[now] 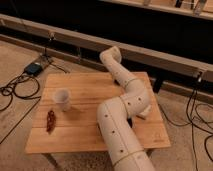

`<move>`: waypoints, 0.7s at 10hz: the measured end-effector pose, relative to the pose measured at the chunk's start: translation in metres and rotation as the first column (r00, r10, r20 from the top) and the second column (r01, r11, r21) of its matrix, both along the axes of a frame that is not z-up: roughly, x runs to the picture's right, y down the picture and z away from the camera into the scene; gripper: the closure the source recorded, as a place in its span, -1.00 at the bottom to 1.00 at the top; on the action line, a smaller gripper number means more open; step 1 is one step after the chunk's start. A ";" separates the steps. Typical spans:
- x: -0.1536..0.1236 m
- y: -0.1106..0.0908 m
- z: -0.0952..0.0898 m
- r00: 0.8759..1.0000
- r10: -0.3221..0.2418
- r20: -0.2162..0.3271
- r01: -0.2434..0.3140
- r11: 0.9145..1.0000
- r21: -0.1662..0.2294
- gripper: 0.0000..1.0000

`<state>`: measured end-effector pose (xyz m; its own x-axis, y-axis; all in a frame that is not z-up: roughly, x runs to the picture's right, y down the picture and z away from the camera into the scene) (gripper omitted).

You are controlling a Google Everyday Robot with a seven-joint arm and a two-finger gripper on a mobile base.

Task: Place the eraser in the ceramic cup

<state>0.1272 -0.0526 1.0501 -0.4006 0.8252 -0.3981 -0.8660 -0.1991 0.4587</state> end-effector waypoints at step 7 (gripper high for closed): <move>0.022 -0.013 0.001 0.992 0.101 0.082 -0.106 0.992 0.062 -0.30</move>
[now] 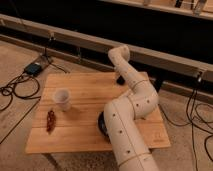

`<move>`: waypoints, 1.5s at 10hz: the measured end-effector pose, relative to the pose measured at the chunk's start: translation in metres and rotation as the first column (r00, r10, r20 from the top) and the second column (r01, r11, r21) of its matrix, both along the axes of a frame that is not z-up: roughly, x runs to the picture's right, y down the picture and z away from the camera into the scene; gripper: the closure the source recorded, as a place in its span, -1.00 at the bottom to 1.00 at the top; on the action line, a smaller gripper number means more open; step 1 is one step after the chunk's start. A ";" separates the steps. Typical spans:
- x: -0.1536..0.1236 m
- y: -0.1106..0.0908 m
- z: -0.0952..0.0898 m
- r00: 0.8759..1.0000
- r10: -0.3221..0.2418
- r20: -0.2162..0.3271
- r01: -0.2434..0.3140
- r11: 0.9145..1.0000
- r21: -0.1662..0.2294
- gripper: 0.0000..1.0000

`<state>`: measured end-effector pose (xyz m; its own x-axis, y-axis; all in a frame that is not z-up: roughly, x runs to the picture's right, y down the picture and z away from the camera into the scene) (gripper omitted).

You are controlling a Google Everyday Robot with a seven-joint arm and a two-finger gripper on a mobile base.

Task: Place the eraser in the ceramic cup

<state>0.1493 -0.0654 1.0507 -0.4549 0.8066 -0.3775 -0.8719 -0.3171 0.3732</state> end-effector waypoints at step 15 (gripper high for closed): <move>-0.010 -0.003 0.025 0.993 -0.079 0.089 0.074 0.995 0.061 -0.30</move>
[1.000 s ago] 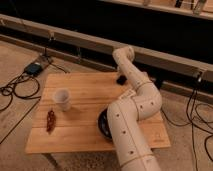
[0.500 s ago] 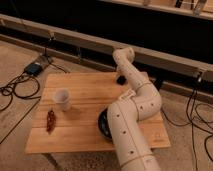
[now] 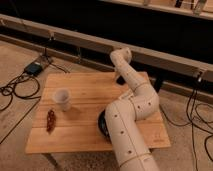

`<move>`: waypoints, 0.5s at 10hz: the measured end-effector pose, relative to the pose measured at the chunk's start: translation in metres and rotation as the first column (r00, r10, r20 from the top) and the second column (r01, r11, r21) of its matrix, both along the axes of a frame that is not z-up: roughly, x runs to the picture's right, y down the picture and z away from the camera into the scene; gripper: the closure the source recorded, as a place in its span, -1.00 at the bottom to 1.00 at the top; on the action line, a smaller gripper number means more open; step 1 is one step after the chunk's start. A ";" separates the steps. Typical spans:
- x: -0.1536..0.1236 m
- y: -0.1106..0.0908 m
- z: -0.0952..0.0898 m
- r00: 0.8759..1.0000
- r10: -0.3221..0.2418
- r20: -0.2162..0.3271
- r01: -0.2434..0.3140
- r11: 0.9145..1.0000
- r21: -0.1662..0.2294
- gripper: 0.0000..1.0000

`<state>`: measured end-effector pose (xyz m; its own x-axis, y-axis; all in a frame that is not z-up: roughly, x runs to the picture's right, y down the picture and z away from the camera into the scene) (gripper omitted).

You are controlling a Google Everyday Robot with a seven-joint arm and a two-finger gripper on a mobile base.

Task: Place the eraser in the ceramic cup

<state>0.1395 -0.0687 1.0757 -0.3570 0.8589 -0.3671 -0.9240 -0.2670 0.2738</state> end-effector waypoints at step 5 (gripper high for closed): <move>0.001 0.003 0.008 0.999 -0.031 -0.005 0.032 0.999 0.010 0.21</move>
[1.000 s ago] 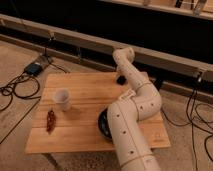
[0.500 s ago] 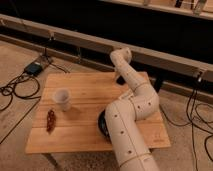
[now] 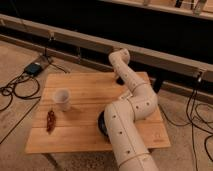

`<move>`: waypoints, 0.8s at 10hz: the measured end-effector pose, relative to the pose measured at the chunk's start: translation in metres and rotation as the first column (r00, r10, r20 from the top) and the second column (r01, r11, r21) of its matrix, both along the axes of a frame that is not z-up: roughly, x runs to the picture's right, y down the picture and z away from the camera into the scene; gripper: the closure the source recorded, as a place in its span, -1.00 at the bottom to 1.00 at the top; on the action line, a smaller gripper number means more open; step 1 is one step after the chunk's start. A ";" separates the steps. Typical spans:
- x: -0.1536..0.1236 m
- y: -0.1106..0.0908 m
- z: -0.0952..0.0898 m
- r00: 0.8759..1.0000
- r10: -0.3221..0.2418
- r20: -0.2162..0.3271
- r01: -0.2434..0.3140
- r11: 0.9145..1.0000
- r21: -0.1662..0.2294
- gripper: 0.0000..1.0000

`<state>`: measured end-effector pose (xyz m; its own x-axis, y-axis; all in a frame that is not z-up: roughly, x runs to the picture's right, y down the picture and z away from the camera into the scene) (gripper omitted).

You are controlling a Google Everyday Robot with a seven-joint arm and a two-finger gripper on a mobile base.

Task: Place the eraser in the ceramic cup

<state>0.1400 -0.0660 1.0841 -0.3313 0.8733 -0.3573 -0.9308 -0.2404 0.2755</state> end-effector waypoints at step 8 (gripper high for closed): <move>0.009 0.016 -0.010 0.999 0.039 0.002 -0.039 0.997 -0.061 1.00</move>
<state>0.1493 -0.0502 1.0745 -0.3636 0.8361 -0.4108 -0.9218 -0.2595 0.2878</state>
